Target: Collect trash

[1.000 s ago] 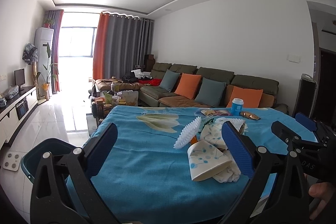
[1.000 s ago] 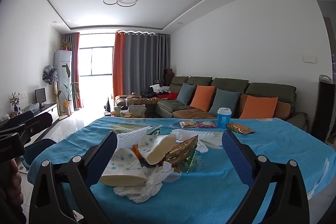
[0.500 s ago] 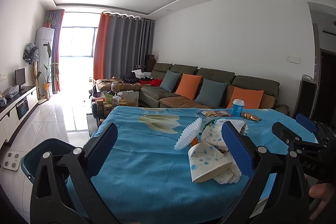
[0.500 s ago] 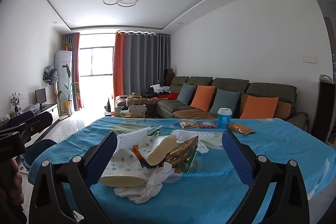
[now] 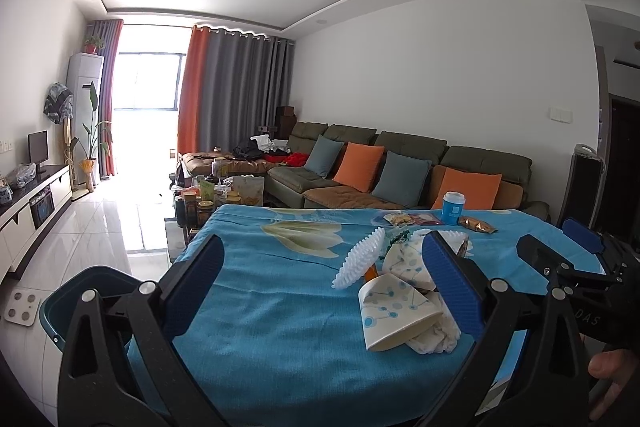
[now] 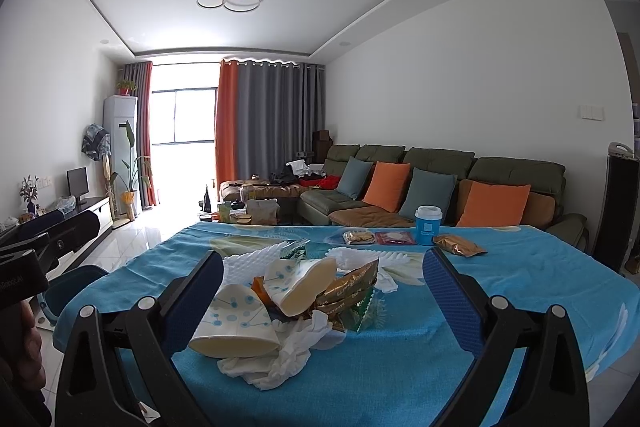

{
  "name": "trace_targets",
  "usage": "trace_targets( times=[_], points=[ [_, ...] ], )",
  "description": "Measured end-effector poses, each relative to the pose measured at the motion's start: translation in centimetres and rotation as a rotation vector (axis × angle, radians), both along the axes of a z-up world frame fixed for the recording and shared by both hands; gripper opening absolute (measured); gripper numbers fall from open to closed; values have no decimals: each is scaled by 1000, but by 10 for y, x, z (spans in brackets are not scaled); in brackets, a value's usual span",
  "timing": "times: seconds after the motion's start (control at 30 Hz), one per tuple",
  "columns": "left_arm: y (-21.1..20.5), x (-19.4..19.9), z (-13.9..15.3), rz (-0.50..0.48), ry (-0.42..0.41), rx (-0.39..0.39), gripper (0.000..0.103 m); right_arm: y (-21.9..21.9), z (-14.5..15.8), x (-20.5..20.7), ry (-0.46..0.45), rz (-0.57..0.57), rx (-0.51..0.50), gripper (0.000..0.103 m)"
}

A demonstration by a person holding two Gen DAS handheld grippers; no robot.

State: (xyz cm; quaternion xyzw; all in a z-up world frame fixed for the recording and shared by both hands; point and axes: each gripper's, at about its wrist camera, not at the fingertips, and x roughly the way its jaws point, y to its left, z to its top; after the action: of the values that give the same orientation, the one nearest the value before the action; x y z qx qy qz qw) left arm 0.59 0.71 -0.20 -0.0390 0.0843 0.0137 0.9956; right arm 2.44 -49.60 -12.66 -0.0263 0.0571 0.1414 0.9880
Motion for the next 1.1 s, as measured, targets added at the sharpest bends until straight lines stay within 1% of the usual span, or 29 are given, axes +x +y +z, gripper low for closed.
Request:
trace_targets(
  times=[0.73, 1.1],
  points=[
    [-1, 0, 1, 5, -11, -3, 98, 2, 2, 0, 0, -1, -3, 96],
    [-2, 0, -1, 4, -10, 10, 98, 0, 1, 0, 1, 7, 7, 96]
  ],
)
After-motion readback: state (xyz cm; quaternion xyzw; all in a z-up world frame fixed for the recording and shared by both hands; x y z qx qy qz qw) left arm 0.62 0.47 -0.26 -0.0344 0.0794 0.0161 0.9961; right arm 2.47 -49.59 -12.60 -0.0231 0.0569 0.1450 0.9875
